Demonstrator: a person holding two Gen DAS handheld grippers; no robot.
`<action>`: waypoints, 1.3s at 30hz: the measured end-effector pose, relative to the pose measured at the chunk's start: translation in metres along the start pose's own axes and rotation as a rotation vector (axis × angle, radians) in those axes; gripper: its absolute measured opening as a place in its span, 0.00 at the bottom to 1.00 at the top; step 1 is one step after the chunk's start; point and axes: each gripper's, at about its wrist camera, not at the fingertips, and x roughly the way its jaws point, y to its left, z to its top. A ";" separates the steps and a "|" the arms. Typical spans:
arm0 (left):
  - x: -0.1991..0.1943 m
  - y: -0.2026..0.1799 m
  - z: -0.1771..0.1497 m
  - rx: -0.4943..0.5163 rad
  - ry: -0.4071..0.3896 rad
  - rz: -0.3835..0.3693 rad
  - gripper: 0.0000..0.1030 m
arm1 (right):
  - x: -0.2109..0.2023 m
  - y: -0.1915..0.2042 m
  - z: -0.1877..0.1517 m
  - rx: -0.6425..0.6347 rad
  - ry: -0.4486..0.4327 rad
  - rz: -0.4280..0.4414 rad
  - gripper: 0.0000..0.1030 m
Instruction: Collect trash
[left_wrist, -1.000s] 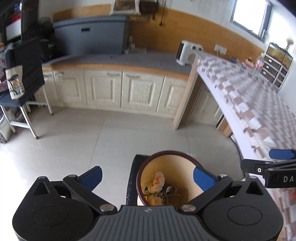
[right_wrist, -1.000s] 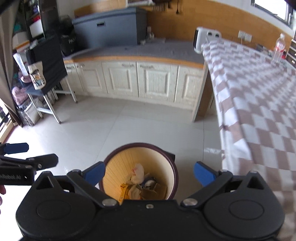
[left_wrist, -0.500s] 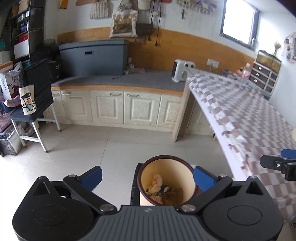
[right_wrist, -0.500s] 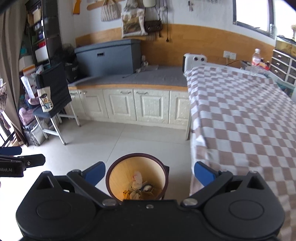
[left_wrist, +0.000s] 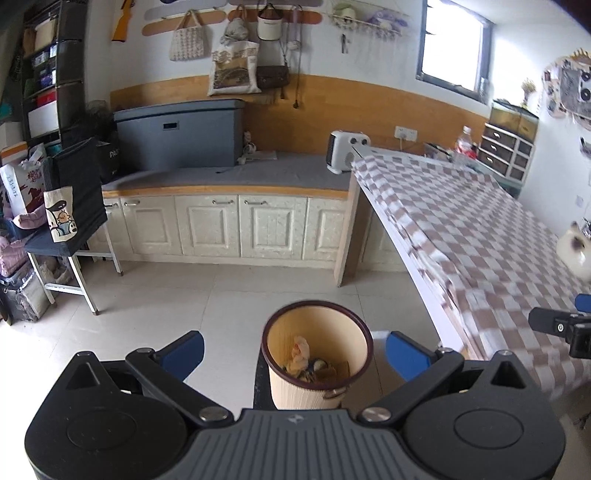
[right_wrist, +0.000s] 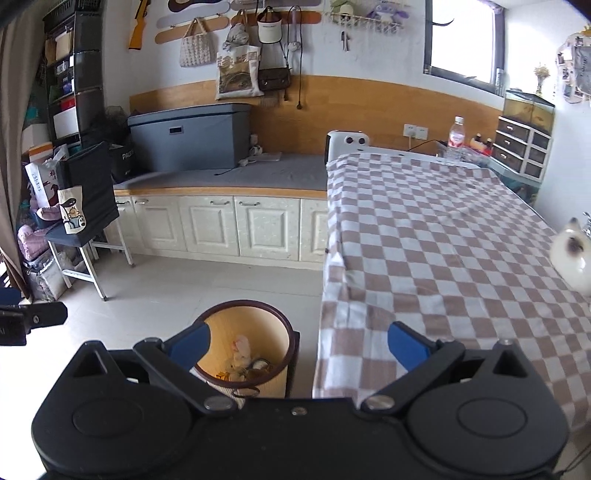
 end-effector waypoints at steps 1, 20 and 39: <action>-0.002 -0.002 -0.003 0.003 0.004 -0.007 1.00 | -0.004 0.000 -0.004 0.004 0.000 -0.003 1.00; -0.029 -0.011 -0.027 0.015 -0.002 -0.011 1.00 | -0.049 0.013 -0.035 0.022 -0.042 -0.072 1.00; -0.038 -0.016 -0.032 0.039 -0.019 -0.023 1.00 | -0.054 0.017 -0.040 0.031 -0.034 -0.083 1.00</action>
